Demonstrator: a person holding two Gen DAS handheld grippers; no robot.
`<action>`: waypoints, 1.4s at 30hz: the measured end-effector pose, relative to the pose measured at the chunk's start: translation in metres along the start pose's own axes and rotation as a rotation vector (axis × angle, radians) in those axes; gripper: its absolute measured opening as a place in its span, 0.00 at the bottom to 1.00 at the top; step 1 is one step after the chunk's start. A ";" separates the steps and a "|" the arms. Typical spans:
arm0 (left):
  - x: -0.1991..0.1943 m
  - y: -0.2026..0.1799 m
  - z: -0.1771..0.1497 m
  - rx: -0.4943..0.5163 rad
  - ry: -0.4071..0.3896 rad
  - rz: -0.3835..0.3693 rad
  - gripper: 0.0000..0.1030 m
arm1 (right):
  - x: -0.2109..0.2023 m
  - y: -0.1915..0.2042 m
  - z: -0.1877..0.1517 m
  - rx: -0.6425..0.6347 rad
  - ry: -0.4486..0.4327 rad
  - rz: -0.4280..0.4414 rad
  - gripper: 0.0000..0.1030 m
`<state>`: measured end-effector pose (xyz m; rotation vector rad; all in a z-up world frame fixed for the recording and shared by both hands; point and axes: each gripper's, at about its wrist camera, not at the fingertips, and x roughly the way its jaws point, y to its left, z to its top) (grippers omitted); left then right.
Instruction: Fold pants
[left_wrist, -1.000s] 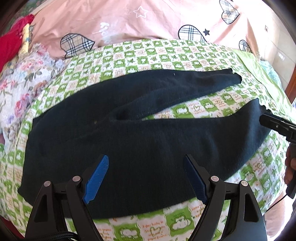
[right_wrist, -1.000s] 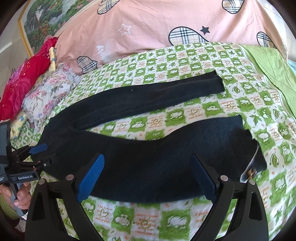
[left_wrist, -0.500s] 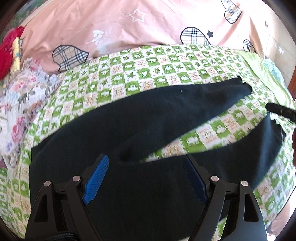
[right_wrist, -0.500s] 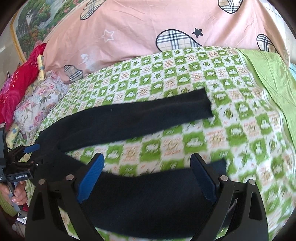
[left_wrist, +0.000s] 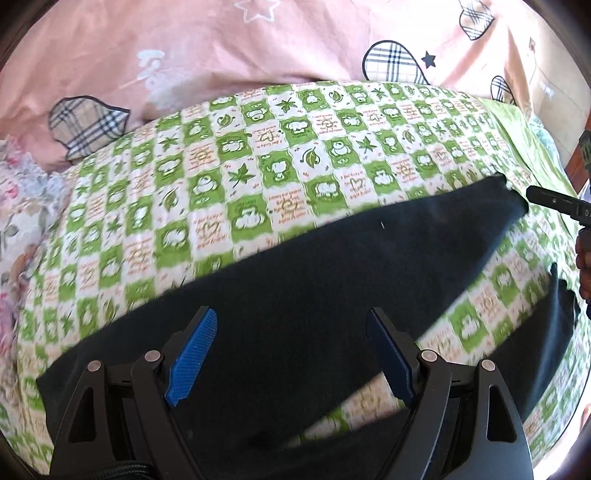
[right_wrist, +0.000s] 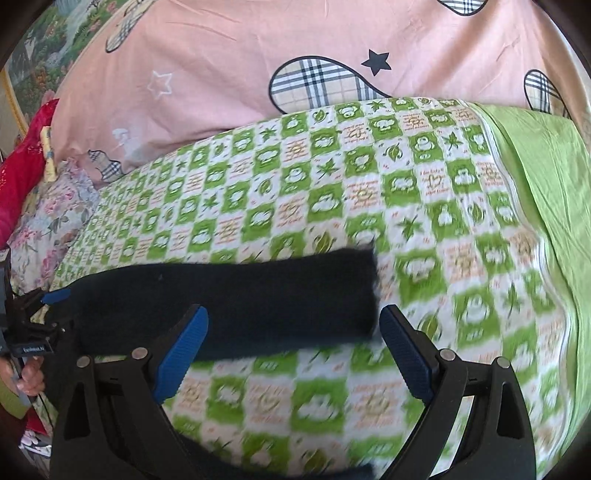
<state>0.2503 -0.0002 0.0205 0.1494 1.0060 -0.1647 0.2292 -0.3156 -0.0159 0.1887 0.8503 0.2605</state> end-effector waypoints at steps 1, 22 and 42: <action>0.006 0.000 0.006 0.007 0.006 0.002 0.81 | 0.004 -0.004 0.004 0.003 0.005 -0.004 0.91; 0.092 -0.014 0.055 0.192 0.135 -0.081 0.37 | 0.073 -0.038 0.039 -0.033 0.117 0.030 0.19; -0.062 -0.033 -0.043 0.032 -0.079 -0.136 0.04 | -0.042 -0.024 -0.032 -0.109 -0.044 0.157 0.08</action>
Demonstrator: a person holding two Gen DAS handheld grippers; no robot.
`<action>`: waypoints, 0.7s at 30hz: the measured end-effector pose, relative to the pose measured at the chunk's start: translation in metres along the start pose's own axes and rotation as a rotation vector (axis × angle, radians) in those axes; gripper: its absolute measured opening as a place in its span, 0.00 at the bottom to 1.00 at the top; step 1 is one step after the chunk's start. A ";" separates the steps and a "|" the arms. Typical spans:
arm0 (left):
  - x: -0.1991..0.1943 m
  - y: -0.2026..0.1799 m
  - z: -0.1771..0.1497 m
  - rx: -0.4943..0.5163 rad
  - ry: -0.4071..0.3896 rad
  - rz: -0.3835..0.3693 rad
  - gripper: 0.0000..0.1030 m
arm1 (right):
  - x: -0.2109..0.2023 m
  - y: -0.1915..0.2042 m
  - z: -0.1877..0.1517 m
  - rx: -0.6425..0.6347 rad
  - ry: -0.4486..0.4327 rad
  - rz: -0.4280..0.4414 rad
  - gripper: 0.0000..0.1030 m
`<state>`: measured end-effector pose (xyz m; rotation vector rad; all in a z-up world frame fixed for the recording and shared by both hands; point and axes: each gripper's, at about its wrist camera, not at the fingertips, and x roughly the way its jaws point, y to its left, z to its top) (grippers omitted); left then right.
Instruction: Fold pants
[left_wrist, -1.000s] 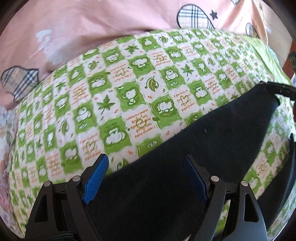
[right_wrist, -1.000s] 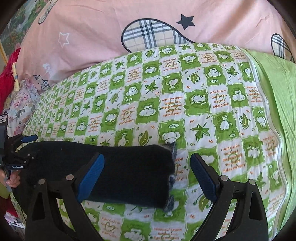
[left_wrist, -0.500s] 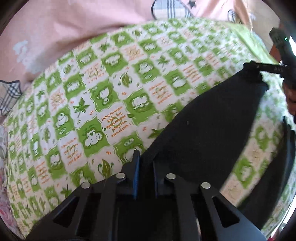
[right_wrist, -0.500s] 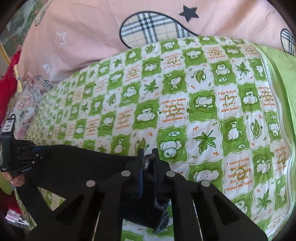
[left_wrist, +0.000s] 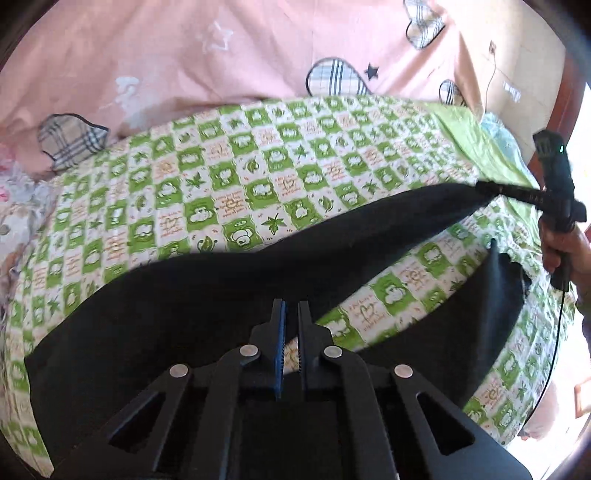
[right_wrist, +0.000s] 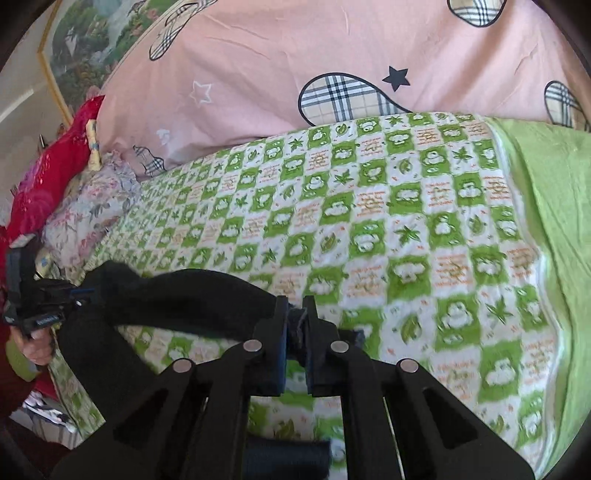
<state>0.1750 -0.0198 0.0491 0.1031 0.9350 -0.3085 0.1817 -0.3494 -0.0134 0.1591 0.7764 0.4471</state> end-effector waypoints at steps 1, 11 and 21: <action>-0.006 -0.001 -0.005 -0.007 -0.003 -0.016 0.04 | -0.003 0.001 -0.006 -0.007 -0.001 0.005 0.08; -0.002 -0.020 0.003 0.190 0.002 0.087 0.33 | -0.017 0.013 -0.027 -0.042 -0.006 0.025 0.08; 0.074 -0.043 0.025 0.629 0.059 0.246 0.64 | -0.013 0.006 -0.030 -0.026 0.005 0.047 0.08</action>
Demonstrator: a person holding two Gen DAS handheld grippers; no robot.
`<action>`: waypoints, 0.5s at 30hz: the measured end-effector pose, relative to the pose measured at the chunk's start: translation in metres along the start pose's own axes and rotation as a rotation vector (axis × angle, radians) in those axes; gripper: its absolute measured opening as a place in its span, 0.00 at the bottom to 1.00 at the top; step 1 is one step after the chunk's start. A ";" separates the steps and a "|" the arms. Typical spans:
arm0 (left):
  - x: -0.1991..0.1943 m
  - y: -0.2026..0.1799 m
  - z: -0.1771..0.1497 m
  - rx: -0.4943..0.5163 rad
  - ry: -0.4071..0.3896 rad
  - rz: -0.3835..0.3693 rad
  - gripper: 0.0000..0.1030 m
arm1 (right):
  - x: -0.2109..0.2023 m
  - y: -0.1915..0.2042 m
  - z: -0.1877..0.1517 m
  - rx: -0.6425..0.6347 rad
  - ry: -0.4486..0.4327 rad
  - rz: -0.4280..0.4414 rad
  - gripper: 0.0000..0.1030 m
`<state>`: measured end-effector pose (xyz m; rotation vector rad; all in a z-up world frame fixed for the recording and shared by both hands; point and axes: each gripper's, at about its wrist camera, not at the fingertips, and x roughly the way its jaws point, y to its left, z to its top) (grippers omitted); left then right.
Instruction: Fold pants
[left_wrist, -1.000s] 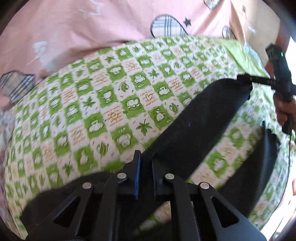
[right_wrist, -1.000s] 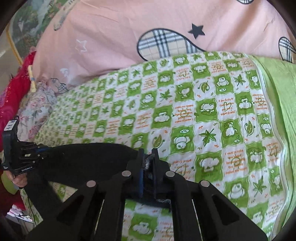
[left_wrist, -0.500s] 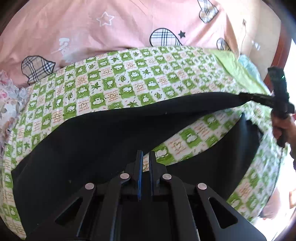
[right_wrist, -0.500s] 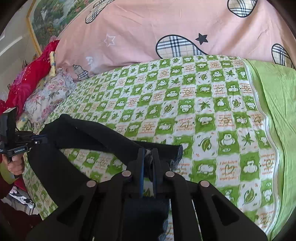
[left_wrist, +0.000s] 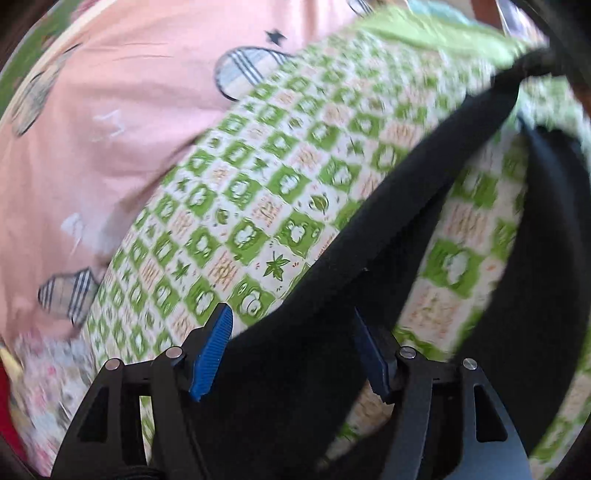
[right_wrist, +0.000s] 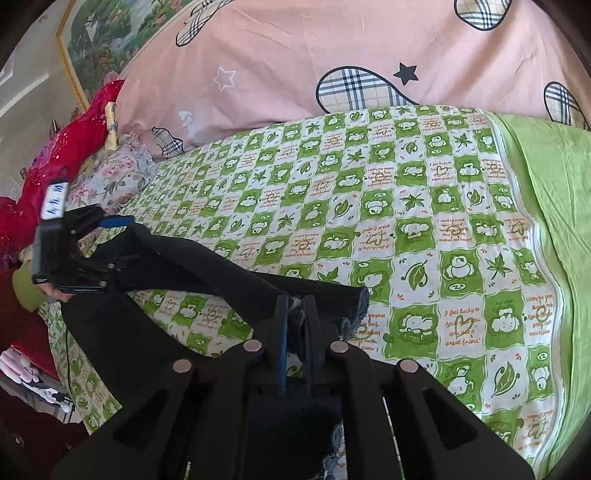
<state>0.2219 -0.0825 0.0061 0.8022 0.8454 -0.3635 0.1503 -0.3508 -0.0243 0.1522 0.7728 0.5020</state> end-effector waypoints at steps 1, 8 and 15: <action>0.008 -0.002 0.001 0.019 0.014 0.002 0.63 | 0.000 -0.001 0.000 0.000 0.001 0.001 0.08; 0.014 -0.001 -0.003 -0.009 0.028 0.009 0.04 | 0.000 -0.001 0.001 -0.017 -0.002 -0.012 0.08; -0.068 -0.028 -0.020 -0.090 -0.047 -0.028 0.04 | -0.022 0.000 0.000 -0.018 -0.050 -0.007 0.08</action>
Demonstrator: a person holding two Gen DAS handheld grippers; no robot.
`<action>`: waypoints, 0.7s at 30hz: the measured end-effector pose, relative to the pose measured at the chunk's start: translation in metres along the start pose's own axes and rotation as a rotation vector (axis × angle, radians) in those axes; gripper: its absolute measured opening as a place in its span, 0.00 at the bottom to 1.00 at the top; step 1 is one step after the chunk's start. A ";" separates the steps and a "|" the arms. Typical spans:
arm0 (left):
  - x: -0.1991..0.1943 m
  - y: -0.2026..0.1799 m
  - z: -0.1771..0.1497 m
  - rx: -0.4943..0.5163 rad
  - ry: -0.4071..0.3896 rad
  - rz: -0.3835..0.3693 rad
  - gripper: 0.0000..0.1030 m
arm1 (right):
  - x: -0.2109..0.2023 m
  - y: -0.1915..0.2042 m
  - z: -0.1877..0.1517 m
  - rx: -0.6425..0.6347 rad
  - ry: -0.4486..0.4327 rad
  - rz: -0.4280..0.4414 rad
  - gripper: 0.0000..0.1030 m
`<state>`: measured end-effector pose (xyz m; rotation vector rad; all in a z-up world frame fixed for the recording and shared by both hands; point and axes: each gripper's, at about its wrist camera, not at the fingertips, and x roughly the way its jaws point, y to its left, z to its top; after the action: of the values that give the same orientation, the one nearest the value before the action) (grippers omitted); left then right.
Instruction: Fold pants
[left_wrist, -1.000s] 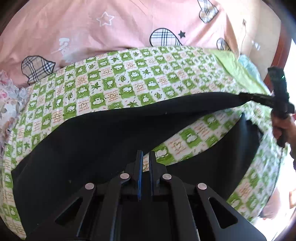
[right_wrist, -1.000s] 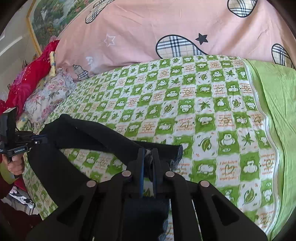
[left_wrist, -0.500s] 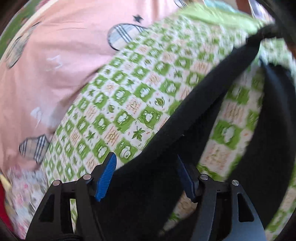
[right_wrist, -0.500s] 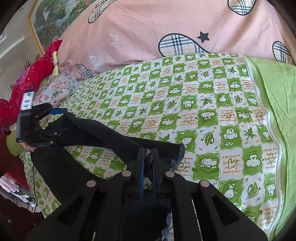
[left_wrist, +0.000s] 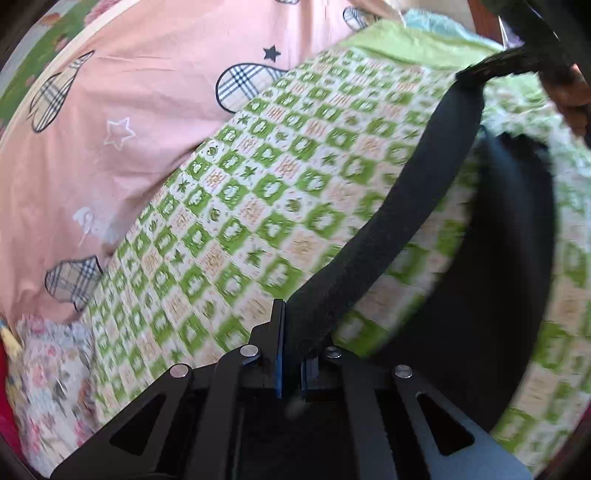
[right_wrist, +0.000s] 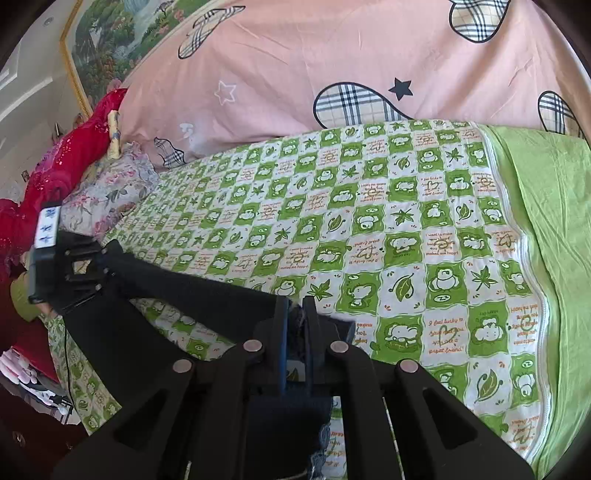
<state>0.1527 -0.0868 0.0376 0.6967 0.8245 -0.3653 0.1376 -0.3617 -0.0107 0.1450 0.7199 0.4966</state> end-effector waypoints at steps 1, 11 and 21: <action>-0.007 -0.006 -0.005 -0.016 0.007 -0.016 0.04 | -0.002 0.001 -0.002 -0.005 0.001 -0.001 0.08; -0.035 -0.044 -0.038 -0.221 0.048 -0.101 0.05 | -0.031 0.018 -0.045 -0.041 0.015 0.003 0.08; -0.013 -0.085 -0.065 -0.295 0.135 -0.146 0.10 | -0.024 0.005 -0.092 0.050 0.096 -0.043 0.08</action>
<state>0.0621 -0.1028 -0.0193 0.3900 1.0361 -0.3211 0.0597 -0.3730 -0.0636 0.1528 0.8283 0.4475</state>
